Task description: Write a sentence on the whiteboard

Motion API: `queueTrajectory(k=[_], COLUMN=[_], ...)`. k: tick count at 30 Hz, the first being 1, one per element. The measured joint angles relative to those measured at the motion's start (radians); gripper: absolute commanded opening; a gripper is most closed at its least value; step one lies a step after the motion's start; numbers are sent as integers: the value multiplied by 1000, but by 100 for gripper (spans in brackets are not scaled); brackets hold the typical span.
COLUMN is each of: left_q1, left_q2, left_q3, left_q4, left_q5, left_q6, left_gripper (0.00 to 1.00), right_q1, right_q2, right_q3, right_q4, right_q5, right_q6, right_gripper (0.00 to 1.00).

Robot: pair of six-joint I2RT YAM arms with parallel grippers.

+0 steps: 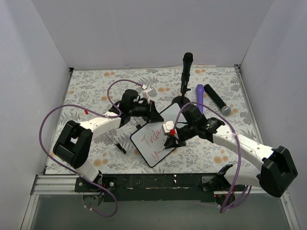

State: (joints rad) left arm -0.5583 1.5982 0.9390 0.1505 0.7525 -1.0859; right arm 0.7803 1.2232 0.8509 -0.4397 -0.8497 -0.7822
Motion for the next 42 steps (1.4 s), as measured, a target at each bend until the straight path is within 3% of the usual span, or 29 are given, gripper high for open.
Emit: queueTrajectory(k=[10, 42], left_q1=[0, 0], left_q2=[0, 0], left_q3=[-1, -15], left_q4=[0, 8], left_q5=[4, 13], left_q6=[0, -11], left_gripper=[0, 0], right_q1=[-48, -20], right_q2=[-39, -30], right_q3=[-82, -96], right_q4=[71, 105], right_q5=[74, 100], right_q6=[54, 63], right_gripper=[1, 1])
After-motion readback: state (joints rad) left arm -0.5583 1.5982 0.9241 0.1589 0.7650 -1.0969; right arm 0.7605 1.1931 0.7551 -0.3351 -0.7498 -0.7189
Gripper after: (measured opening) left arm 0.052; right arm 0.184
